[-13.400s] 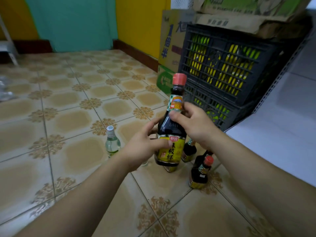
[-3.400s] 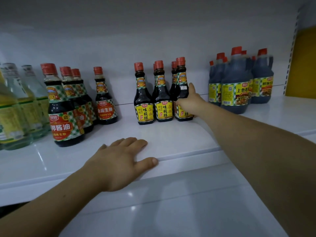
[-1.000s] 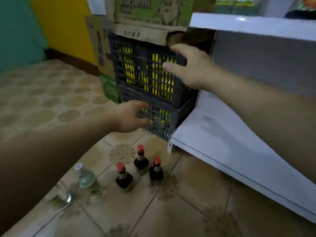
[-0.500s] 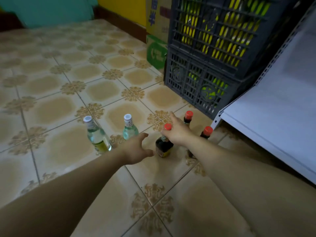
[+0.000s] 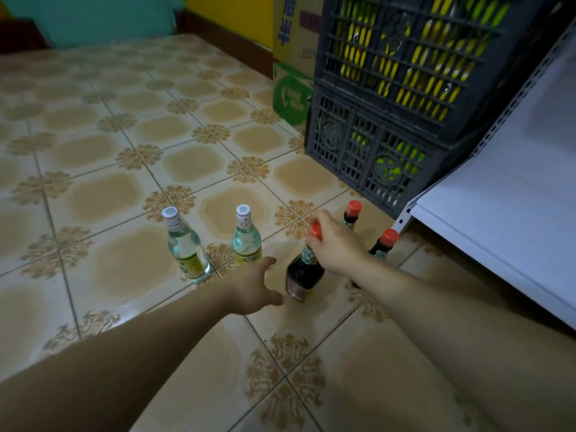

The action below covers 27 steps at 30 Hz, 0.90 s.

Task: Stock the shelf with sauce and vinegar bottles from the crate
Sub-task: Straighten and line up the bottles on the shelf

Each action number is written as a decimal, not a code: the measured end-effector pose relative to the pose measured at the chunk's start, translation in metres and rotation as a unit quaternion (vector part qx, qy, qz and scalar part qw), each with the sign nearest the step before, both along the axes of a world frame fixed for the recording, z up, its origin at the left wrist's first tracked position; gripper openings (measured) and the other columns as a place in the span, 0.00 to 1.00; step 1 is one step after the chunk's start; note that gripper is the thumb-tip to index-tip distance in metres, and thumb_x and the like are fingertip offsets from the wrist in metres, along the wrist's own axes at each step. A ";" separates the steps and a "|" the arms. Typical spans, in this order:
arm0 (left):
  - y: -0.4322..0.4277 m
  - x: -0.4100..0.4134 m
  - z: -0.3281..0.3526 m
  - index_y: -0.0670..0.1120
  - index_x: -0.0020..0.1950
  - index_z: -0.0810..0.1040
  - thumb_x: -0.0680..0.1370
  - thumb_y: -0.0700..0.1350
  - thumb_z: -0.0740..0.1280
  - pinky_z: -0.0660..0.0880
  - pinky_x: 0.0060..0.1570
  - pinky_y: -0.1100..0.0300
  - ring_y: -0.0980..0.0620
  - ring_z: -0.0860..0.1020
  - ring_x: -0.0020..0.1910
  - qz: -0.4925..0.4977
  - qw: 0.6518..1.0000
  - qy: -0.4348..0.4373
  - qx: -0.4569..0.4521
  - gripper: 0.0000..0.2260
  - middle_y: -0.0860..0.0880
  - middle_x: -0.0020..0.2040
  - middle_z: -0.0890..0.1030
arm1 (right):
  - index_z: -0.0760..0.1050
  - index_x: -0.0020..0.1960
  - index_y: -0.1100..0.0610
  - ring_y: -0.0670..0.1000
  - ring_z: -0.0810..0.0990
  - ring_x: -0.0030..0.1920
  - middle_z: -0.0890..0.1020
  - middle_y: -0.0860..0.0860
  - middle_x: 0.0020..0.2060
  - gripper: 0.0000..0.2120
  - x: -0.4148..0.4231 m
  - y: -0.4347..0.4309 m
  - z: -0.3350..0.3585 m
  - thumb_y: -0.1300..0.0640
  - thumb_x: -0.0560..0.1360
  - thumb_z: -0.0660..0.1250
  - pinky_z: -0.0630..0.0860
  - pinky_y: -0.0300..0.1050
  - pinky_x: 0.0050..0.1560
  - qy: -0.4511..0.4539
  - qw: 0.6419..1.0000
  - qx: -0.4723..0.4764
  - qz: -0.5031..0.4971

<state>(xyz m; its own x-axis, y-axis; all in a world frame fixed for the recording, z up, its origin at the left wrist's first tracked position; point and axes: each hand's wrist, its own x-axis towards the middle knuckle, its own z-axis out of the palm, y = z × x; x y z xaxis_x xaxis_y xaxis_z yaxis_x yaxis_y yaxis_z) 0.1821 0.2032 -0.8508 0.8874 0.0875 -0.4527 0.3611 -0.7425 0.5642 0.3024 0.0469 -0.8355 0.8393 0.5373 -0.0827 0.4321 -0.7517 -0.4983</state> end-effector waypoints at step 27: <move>-0.051 -0.010 0.171 0.53 0.68 0.66 0.63 0.30 0.67 0.79 0.40 0.50 0.40 0.83 0.46 0.070 0.798 -0.217 -0.559 0.36 0.42 0.53 0.82 | 0.70 0.60 0.45 0.51 0.83 0.48 0.82 0.49 0.48 0.24 -0.029 -0.022 0.209 0.39 0.67 0.66 0.79 0.57 0.52 0.124 0.918 0.376 0.020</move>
<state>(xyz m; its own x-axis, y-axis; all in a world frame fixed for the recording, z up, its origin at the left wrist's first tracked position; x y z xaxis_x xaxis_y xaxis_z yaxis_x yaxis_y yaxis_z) 0.1720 0.1524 -0.6798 0.9987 -0.0430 0.0287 -0.0123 0.3415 0.9398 0.2729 0.0246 -0.6265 0.8229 0.5510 0.1386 0.2554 -0.1409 -0.9565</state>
